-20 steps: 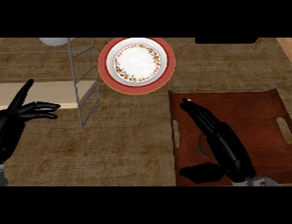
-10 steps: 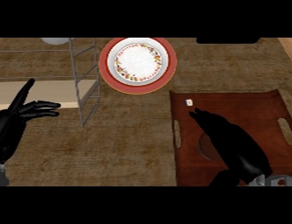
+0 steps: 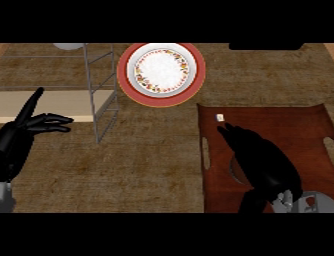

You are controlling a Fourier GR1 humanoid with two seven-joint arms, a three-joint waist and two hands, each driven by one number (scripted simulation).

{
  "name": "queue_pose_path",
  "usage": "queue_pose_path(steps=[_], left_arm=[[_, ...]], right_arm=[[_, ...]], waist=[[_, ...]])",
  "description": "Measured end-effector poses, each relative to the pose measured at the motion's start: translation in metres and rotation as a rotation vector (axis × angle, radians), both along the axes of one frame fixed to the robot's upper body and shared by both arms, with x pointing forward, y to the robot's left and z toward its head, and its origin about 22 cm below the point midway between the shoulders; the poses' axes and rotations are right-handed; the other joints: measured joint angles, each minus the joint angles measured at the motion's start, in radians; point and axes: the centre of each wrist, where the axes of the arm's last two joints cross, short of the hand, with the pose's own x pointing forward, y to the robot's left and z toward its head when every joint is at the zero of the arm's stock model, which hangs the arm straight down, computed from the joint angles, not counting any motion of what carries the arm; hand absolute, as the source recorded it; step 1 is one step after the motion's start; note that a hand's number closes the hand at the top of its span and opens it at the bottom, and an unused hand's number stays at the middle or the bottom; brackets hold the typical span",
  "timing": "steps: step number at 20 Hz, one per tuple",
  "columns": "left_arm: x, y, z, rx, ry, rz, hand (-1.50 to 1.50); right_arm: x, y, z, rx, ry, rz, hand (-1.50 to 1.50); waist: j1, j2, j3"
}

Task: Pick the cupcake from the tray and place it in the plate

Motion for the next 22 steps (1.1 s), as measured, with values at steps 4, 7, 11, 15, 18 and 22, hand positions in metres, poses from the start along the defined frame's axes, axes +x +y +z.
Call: queue_pose_path(steps=[4, 7, 11, 15, 18, 22], left_arm=[[0.001, 0.000, 0.002, 0.000, 0.009, -0.009, 0.00], [0.001, 0.001, 0.000, -0.005, -0.001, -0.010, 0.00], [0.002, -0.001, 0.003, -0.006, 0.013, -0.008, 0.00], [0.003, -0.001, 0.004, -0.003, 0.017, -0.007, 0.00], [0.004, 0.000, 0.003, -0.004, 0.016, -0.009, 0.00], [0.005, 0.002, 0.004, 0.002, 0.017, -0.026, 0.00]], right_arm=[[0.007, -0.002, -0.004, -0.057, 0.015, -0.028, -1.50], [0.011, -0.009, -0.014, -0.095, 0.039, -0.059, -1.50], [0.016, -0.009, -0.027, -0.118, 0.065, -0.083, -1.50], [0.018, -0.012, -0.037, -0.129, 0.100, -0.086, -1.50], [0.020, -0.016, -0.047, -0.138, 0.127, -0.087, -1.50], [0.022, -0.021, -0.062, -0.161, 0.155, -0.105, -1.50]], waist=[[0.002, 0.002, -0.001], [0.002, 0.002, 0.000], [0.005, 0.003, -0.001], [0.005, 0.004, -0.001], [0.006, 0.004, 0.000], [0.007, 0.005, -0.001]])
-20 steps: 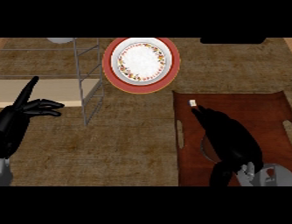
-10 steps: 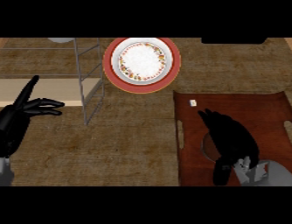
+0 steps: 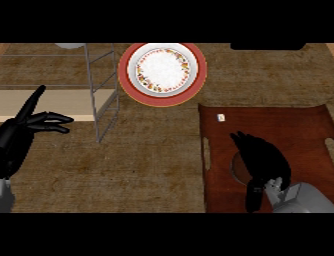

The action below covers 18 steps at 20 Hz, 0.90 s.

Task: Pick the cupcake from the tray and place it in the plate

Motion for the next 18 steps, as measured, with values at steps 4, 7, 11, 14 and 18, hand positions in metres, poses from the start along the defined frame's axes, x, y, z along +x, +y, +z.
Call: queue_pose_path(steps=[4, 7, 11, 14, 18], left_arm=[[0.001, 0.000, 0.001, -0.001, 0.005, 0.009, 0.00], [0.000, -0.001, 0.000, -0.001, -0.002, 0.013, 0.00], [0.001, -0.002, 0.000, -0.003, -0.005, 0.024, 0.00], [0.000, -0.003, 0.001, -0.004, -0.004, 0.025, 0.00], [-0.002, -0.002, 0.000, -0.006, -0.010, 0.033, 0.00]], right_arm=[[0.000, -0.002, -0.012, -0.041, 0.013, -0.012, -1.50], [0.002, 0.001, -0.017, -0.018, -0.027, 0.002, 1.50], [0.009, 0.001, -0.017, -0.006, -0.163, 0.039, 1.50], [0.014, 0.003, -0.016, -0.009, -0.269, 0.064, 1.50], [0.027, -0.024, -0.011, -0.037, -0.379, 0.009, 1.50]], waist=[[0.000, 0.000, 0.000], [0.000, -0.001, 0.000], [0.001, 0.000, -0.001], [0.002, 0.001, -0.001], [-0.004, 0.001, -0.001]])
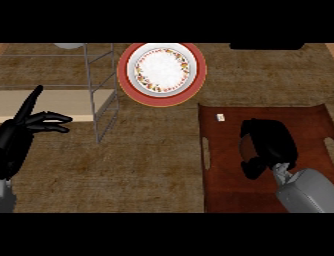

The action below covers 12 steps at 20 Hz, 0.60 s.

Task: Pick the cupcake from the tray and place it in the plate

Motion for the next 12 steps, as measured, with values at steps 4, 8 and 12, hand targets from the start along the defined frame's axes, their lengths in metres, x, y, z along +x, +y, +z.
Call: queue_pose_path(steps=[4, 8, 12], left_arm=[[-0.002, 0.003, 0.002, 0.003, 0.002, -0.005, 0.00], [0.000, 0.002, 0.001, -0.002, -0.004, -0.011, 0.00], [0.000, 0.004, 0.001, -0.003, 0.006, -0.009, 0.00]], right_arm=[[0.026, -0.060, 0.011, -0.017, -0.071, -0.209, 1.50], [0.043, -0.099, 0.028, 0.005, -0.150, -0.295, 1.50], [0.052, -0.098, 0.055, 0.105, -0.239, -0.245, 1.50]], waist=[[-0.006, 0.005, 0.001], [-0.002, 0.005, 0.002], [-0.005, 0.000, 0.002]])
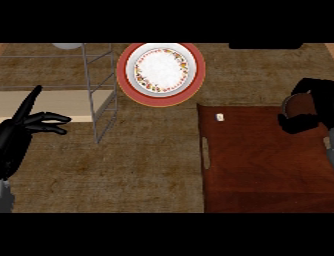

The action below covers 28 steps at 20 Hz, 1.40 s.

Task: Pick the cupcake from the tray and place it in the plate

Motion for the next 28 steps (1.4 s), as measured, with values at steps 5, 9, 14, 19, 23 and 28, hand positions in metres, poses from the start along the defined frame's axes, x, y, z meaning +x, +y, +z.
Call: queue_pose_path(steps=[5, 9, 14, 19, 23, 28], left_arm=[[0.000, 0.000, -0.001, 0.001, 0.000, 0.005, 0.00], [0.001, -0.001, 0.000, -0.005, 0.004, -0.006, 0.00], [0.005, -0.002, -0.001, 0.003, -0.007, -0.014, 0.00], [0.008, -0.004, 0.000, 0.003, -0.006, -0.038, 0.00], [0.010, -0.007, 0.000, 0.003, -0.024, -0.051, 0.00], [0.012, -0.011, 0.001, 0.006, -0.030, -0.055, 0.00]], right_arm=[[0.005, 0.030, 0.027, 0.136, -0.151, 0.142, 1.50], [0.009, 0.055, 0.047, 0.265, -0.241, 0.233, 1.50], [0.017, 0.087, 0.064, 0.343, -0.275, 0.324, 1.50], [0.035, 0.127, 0.082, 0.372, -0.273, 0.363, 1.50], [0.052, 0.158, 0.084, 0.421, -0.262, 0.379, 1.50], [0.075, 0.190, 0.084, 0.466, -0.227, 0.374, 1.50]], waist=[[-0.001, -0.003, 0.000], [0.004, -0.002, -0.001], [0.011, -0.002, 0.001], [0.023, 0.001, 0.000], [0.035, 0.006, 0.000], [0.046, 0.010, 0.000]])
